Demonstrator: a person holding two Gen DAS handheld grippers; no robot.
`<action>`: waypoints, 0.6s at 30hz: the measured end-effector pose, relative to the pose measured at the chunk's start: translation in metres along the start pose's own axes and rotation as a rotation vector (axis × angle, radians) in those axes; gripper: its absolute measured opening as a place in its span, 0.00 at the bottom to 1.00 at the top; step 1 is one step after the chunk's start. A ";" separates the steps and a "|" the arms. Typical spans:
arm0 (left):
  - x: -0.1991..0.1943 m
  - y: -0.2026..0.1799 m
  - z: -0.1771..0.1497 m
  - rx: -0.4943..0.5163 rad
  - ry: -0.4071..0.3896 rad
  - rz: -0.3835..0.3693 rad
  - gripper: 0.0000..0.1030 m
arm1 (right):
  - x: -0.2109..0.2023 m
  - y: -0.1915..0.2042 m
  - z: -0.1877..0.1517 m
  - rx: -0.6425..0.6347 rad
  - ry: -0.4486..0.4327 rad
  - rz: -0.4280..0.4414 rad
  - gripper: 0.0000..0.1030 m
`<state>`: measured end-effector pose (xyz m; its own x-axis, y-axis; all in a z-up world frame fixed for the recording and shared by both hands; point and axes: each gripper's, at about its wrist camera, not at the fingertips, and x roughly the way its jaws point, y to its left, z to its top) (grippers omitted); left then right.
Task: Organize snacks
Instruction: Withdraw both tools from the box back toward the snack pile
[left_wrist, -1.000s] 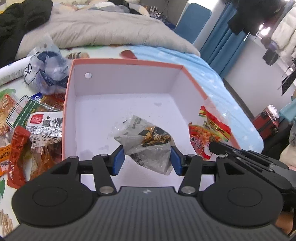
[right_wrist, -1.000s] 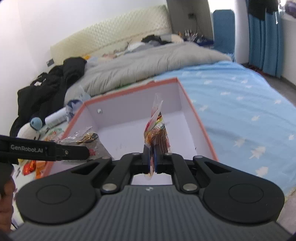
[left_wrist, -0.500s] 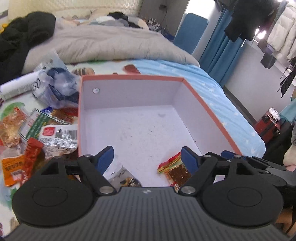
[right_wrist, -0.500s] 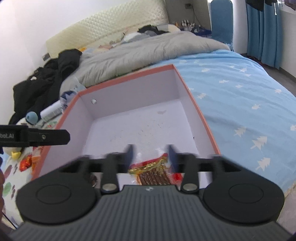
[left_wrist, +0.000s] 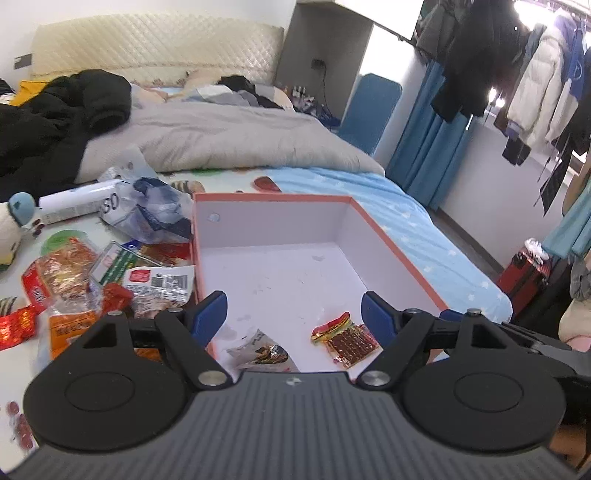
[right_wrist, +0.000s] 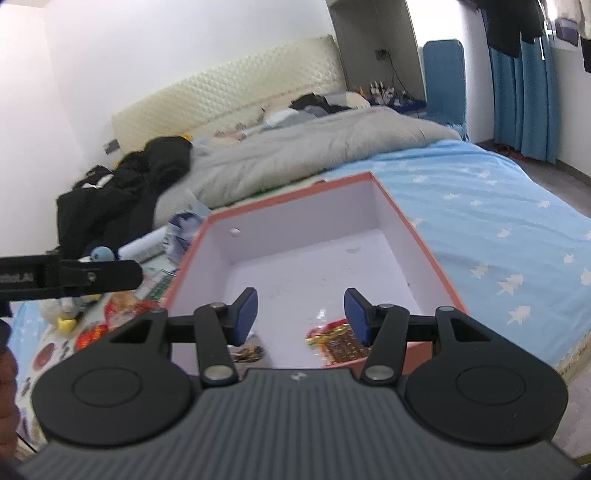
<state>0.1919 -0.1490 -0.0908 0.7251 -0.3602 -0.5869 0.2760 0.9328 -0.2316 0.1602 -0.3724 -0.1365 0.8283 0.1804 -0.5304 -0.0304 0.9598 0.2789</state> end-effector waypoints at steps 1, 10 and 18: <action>-0.006 0.001 -0.002 -0.001 -0.007 0.005 0.81 | -0.006 0.004 -0.001 -0.006 -0.007 0.008 0.54; -0.056 0.014 -0.014 -0.021 -0.054 0.043 0.81 | -0.041 0.043 -0.007 -0.084 -0.035 0.072 0.54; -0.097 0.025 -0.032 -0.067 -0.082 0.069 0.81 | -0.059 0.071 -0.017 -0.116 -0.044 0.122 0.54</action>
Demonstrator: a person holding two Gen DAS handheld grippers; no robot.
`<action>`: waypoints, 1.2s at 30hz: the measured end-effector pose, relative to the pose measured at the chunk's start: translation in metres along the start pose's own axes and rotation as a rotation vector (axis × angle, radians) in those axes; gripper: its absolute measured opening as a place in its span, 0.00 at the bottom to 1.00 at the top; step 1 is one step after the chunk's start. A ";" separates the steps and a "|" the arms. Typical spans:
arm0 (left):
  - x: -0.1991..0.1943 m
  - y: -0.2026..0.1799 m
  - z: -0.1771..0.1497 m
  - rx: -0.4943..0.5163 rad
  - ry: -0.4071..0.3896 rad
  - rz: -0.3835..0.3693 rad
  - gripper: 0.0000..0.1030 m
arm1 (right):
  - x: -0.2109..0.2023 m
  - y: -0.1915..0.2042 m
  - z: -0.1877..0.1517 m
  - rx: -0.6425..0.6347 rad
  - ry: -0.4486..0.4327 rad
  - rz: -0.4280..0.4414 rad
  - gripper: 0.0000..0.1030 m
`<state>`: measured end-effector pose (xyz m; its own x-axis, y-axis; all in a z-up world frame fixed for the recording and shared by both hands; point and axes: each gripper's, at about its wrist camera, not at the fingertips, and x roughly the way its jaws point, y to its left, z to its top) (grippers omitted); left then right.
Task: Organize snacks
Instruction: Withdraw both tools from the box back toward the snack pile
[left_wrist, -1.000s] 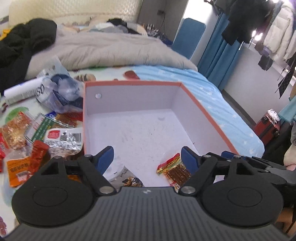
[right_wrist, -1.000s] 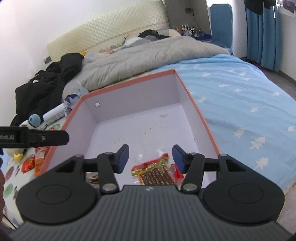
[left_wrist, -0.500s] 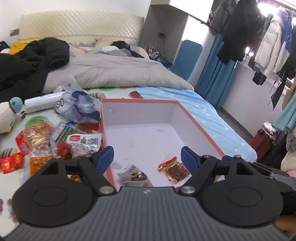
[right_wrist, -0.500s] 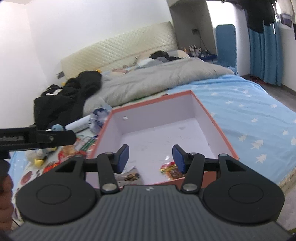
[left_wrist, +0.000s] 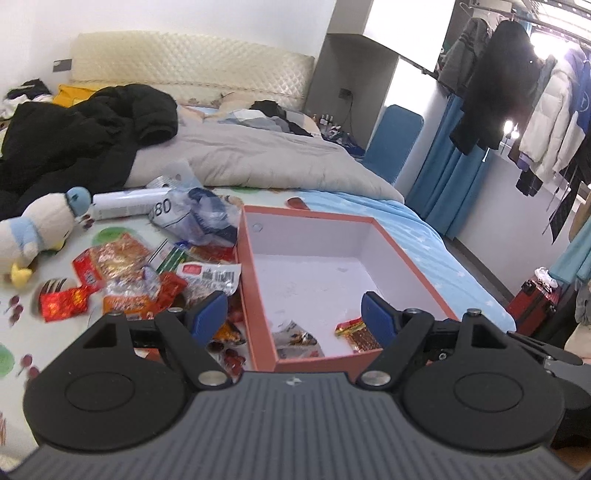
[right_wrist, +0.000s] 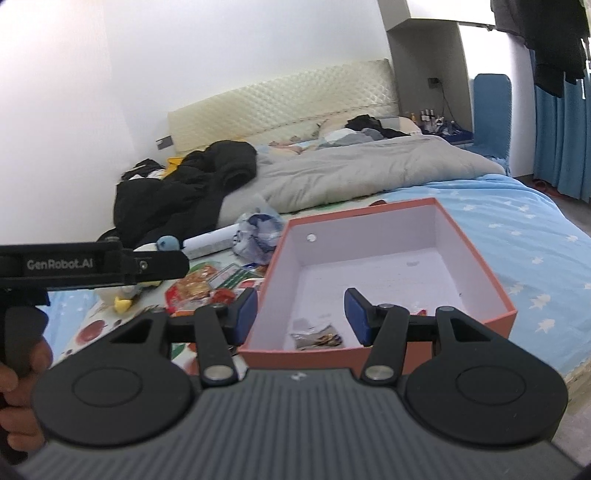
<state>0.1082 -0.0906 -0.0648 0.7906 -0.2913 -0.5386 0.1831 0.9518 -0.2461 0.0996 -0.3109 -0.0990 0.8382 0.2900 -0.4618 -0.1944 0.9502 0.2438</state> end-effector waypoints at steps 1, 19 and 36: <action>-0.004 0.001 -0.002 -0.004 -0.001 0.009 0.81 | -0.002 0.003 -0.003 -0.005 0.002 0.006 0.54; -0.061 0.051 -0.039 -0.084 -0.002 0.116 0.81 | -0.011 0.049 -0.037 -0.082 0.083 0.062 0.54; -0.036 0.099 -0.039 -0.135 0.021 0.159 0.81 | 0.010 0.085 -0.045 -0.142 0.121 0.104 0.54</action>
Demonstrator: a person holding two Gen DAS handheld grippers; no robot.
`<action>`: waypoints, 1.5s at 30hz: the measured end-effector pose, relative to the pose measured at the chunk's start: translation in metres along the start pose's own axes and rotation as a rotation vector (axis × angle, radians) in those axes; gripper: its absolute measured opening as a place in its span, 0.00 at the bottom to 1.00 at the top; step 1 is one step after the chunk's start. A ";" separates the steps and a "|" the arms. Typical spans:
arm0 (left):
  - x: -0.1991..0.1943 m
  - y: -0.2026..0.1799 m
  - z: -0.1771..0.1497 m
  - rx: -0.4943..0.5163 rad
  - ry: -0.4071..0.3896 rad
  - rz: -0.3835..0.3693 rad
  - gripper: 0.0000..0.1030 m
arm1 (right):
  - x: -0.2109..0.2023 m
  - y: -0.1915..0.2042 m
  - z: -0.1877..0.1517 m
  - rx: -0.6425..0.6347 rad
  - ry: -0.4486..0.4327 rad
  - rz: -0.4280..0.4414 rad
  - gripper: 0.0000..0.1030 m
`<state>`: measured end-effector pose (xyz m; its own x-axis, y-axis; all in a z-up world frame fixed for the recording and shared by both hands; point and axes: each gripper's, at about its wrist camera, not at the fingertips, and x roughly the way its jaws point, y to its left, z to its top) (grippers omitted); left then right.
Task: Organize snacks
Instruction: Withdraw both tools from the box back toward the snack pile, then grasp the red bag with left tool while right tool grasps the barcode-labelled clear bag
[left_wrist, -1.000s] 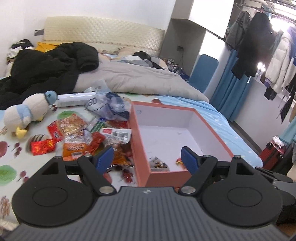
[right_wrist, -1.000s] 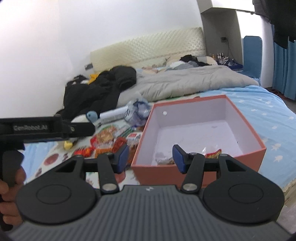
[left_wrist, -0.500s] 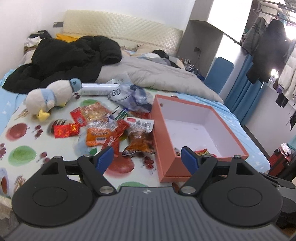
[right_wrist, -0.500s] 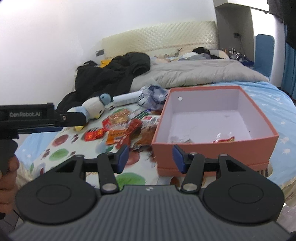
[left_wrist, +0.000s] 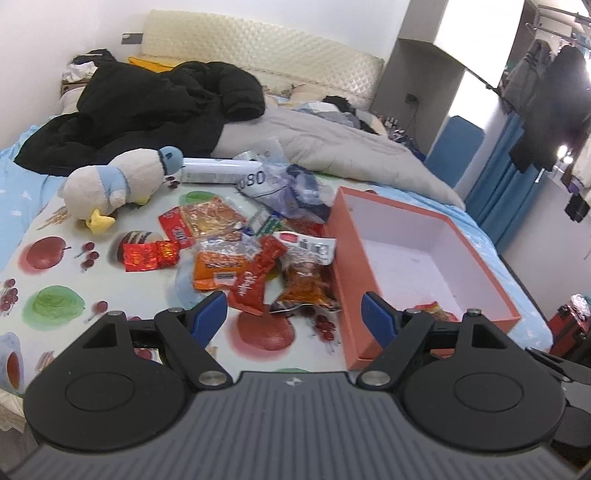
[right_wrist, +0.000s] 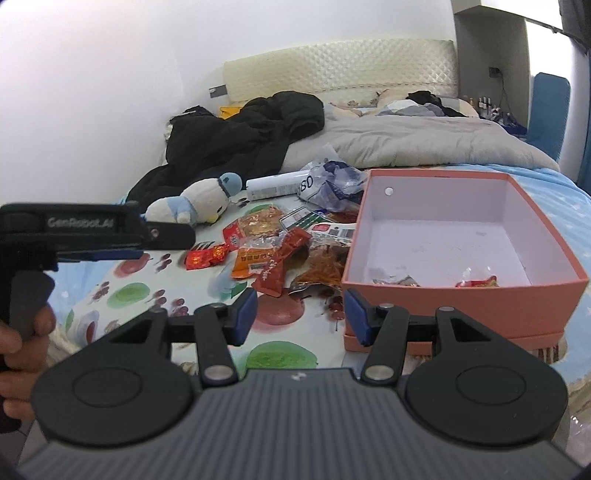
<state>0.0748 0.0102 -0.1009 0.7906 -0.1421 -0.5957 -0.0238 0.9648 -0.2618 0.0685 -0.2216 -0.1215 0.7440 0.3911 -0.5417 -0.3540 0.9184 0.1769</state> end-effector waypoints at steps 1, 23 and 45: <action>0.004 0.003 0.001 -0.003 0.002 0.002 0.81 | 0.003 0.002 0.000 -0.003 0.000 0.000 0.54; 0.088 0.087 0.020 0.010 0.053 -0.045 0.80 | 0.071 0.064 -0.021 -0.070 -0.021 -0.070 0.83; 0.248 0.085 0.062 0.021 0.285 -0.194 0.59 | 0.196 0.076 -0.026 -0.325 -0.085 -0.360 0.61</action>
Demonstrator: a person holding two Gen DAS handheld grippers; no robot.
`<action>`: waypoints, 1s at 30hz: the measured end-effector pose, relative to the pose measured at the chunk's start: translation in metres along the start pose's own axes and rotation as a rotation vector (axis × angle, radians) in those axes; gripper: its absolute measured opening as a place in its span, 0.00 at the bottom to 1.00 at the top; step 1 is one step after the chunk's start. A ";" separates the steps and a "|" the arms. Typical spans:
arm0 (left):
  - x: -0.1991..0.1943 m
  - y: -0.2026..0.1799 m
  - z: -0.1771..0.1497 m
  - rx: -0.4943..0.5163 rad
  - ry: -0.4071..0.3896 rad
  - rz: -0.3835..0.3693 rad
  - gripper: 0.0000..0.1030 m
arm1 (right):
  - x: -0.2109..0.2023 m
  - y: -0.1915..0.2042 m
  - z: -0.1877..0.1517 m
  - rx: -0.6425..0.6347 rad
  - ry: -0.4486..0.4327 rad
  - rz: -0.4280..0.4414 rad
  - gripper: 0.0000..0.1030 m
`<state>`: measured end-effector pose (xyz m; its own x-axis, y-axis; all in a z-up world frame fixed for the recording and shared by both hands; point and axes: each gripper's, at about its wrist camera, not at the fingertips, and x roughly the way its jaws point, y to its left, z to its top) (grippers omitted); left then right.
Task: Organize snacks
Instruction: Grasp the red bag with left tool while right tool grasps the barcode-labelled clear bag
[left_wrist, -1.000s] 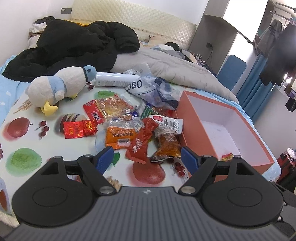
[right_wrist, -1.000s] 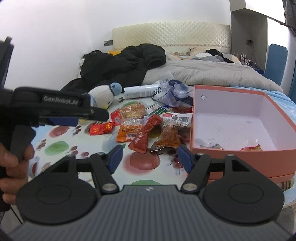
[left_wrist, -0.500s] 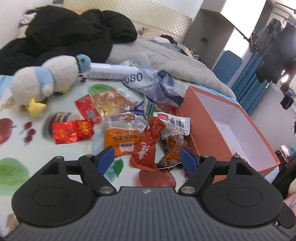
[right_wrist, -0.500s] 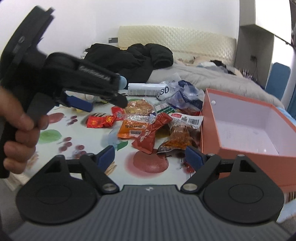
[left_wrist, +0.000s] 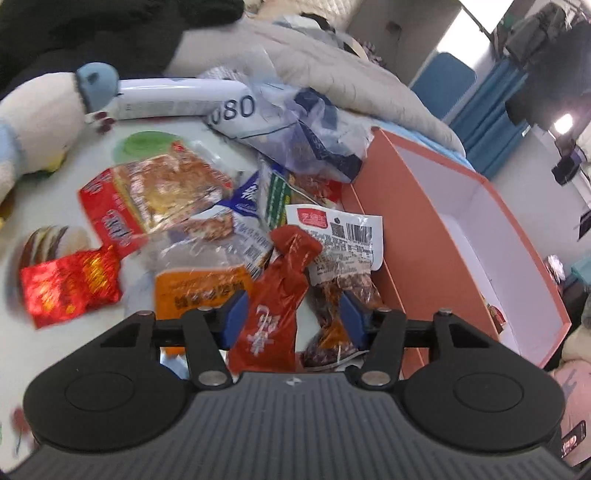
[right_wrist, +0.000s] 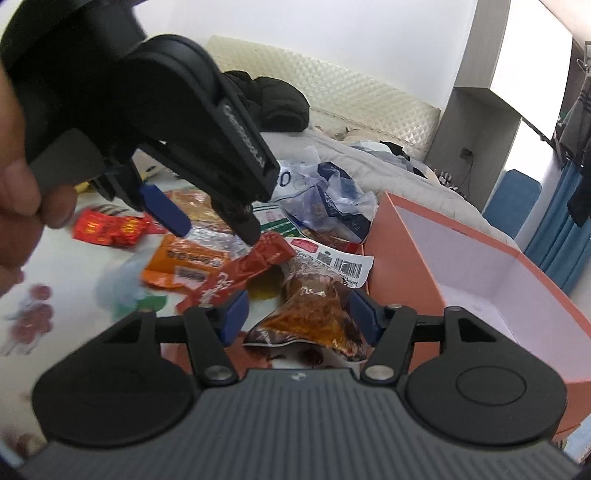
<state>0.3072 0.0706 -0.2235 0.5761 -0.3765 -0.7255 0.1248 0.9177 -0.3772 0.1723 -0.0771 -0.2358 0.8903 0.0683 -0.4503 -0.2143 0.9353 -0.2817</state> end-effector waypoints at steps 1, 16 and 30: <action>0.006 0.000 0.004 0.001 0.011 -0.002 0.59 | 0.005 0.001 0.000 -0.001 0.003 -0.005 0.61; 0.055 -0.006 0.019 0.095 0.126 0.048 0.61 | 0.046 -0.001 -0.003 -0.046 0.011 -0.037 0.61; 0.066 -0.011 0.002 0.090 0.164 0.080 0.42 | 0.066 0.008 -0.011 -0.112 0.094 -0.039 0.45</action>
<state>0.3456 0.0359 -0.2655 0.4489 -0.3104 -0.8379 0.1597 0.9505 -0.2666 0.2247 -0.0693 -0.2767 0.8583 -0.0047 -0.5131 -0.2286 0.8917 -0.3906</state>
